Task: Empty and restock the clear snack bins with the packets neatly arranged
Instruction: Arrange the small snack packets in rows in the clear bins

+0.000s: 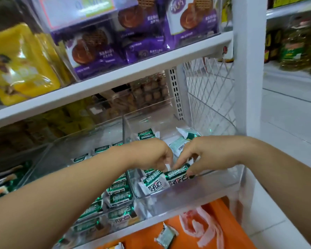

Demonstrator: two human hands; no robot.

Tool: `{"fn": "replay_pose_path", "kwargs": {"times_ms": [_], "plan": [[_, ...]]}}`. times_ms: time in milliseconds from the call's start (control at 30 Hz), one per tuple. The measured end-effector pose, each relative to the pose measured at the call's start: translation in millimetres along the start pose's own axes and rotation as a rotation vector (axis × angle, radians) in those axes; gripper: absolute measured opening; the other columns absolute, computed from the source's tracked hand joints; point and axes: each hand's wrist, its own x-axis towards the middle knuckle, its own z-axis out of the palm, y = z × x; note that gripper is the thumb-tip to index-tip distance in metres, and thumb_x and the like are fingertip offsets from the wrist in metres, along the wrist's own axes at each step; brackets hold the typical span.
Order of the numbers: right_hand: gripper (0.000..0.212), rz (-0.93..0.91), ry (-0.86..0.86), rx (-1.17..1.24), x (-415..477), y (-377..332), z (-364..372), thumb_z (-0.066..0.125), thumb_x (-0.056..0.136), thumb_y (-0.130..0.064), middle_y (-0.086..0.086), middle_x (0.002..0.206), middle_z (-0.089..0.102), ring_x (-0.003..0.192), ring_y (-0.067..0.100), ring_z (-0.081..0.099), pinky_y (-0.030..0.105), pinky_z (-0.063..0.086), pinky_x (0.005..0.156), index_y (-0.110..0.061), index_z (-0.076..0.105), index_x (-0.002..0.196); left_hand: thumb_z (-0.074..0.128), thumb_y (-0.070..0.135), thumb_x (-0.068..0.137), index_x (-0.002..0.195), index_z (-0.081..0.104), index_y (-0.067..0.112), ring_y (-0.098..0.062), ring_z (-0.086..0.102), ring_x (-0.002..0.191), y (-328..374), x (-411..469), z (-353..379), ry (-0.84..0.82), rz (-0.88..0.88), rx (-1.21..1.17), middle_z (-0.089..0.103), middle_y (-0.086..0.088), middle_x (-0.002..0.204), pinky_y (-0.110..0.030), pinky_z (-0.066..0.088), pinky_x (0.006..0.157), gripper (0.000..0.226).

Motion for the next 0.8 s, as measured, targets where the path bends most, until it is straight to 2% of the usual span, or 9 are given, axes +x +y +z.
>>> {"fn": "replay_pose_path", "kwargs": {"times_ms": [67, 100, 200, 333, 400, 467, 633, 733, 800], "plan": [[0.029, -0.010, -0.007, 0.088, 10, -3, 10, 0.066, 0.087, -0.019, -0.019, 0.050, 0.056, 0.046, 0.001, 0.047, 0.012, 0.036, 0.051, -0.037, 0.069, 0.109, 0.070, 0.015, 0.085, 0.098, 0.070, 0.013, -0.017, 0.059, 0.073, -1, 1, 1, -0.006, -0.006, -0.012, 0.068, -0.001, 0.082, -0.024, 0.043, 0.066, 0.014], [0.025, -0.003, 0.016, 0.145, 14, -5, 14, 0.068, 0.085, -0.016, -0.020, 0.048, 0.054, 0.044, 0.000, 0.045, 0.012, 0.036, 0.052, -0.036, 0.070, 0.101, 0.071, 0.017, 0.084, 0.098, 0.071, 0.014, -0.015, 0.059, 0.070, -1, 0, 1, -0.013, -0.011, -0.028, 0.069, 0.000, 0.082, -0.023, 0.045, 0.066, 0.014], [0.020, 0.055, 0.109, 0.322, 22, -5, 23, 0.077, 0.075, -0.014, -0.012, 0.065, 0.062, 0.055, 0.005, 0.051, 0.022, 0.043, 0.060, -0.030, 0.066, 0.077, 0.074, 0.021, 0.083, 0.097, 0.071, 0.017, 0.001, 0.052, 0.061, -4, -4, -1, -0.041, -0.071, -0.148, 0.066, 0.011, 0.077, -0.010, 0.040, 0.061, 0.015], [0.019, 0.138, 0.094, 0.230, 24, -1, 25, 0.077, 0.075, -0.017, -0.013, 0.051, 0.061, 0.043, -0.002, 0.051, 0.013, 0.041, 0.047, -0.028, 0.065, 0.065, 0.074, 0.024, 0.082, 0.106, 0.069, 0.019, -0.005, 0.060, 0.076, -9, -12, -8, -0.126, -0.133, -0.160, 0.070, 0.004, 0.096, -0.013, 0.042, 0.066, 0.025], [0.026, 0.145, 0.056, 0.161, 24, -2, 25, 0.069, 0.079, -0.015, -0.018, 0.052, 0.062, 0.048, -0.002, 0.053, 0.012, 0.042, 0.049, -0.032, 0.066, 0.060, 0.075, 0.023, 0.082, 0.108, 0.068, 0.017, -0.011, 0.065, 0.084, -9, -15, -8, -0.209, -0.165, -0.137, 0.073, 0.000, 0.099, -0.020, 0.046, 0.072, 0.027], [0.030, 0.159, 0.020, 0.097, 25, -3, 27, 0.063, 0.083, -0.016, -0.021, 0.056, 0.063, 0.056, 0.000, 0.057, 0.014, 0.044, 0.055, -0.036, 0.066, 0.061, 0.074, 0.020, 0.083, 0.107, 0.066, 0.015, -0.017, 0.066, 0.095, -6, -14, -4, -0.255, -0.182, -0.064, 0.073, -0.002, 0.101, -0.024, 0.047, 0.078, 0.026], [0.029, 0.222, -0.130, 0.195, 30, -5, 30, 0.048, 0.094, -0.013, -0.014, 0.075, 0.063, 0.072, 0.006, 0.060, 0.026, 0.056, 0.075, -0.032, 0.066, 0.081, 0.074, 0.027, 0.081, 0.103, 0.067, 0.015, -0.019, 0.054, 0.079, 2, -8, 8, -0.234, -0.156, 0.197, 0.062, 0.004, 0.084, -0.027, 0.037, 0.061, 0.026], [0.029, 0.265, -0.168, 0.258, 30, -4, 28, 0.043, 0.093, -0.008, -0.006, 0.087, 0.064, 0.074, 0.007, 0.059, 0.029, 0.053, 0.080, -0.020, 0.068, 0.099, 0.074, 0.030, 0.081, 0.100, 0.067, 0.017, -0.017, 0.055, 0.080, -1, -9, 10, -0.195, -0.172, 0.185, 0.064, 0.005, 0.087, -0.027, 0.040, 0.063, 0.024], [0.028, 0.280, -0.167, 0.267, 30, -4, 27, 0.042, 0.092, -0.008, -0.005, 0.086, 0.064, 0.070, 0.006, 0.058, 0.027, 0.052, 0.074, -0.022, 0.066, 0.097, 0.073, 0.030, 0.083, 0.098, 0.066, 0.019, -0.014, 0.053, 0.079, -3, -10, 7, -0.167, -0.179, 0.092, 0.060, 0.009, 0.084, -0.027, 0.042, 0.068, 0.020]]}}
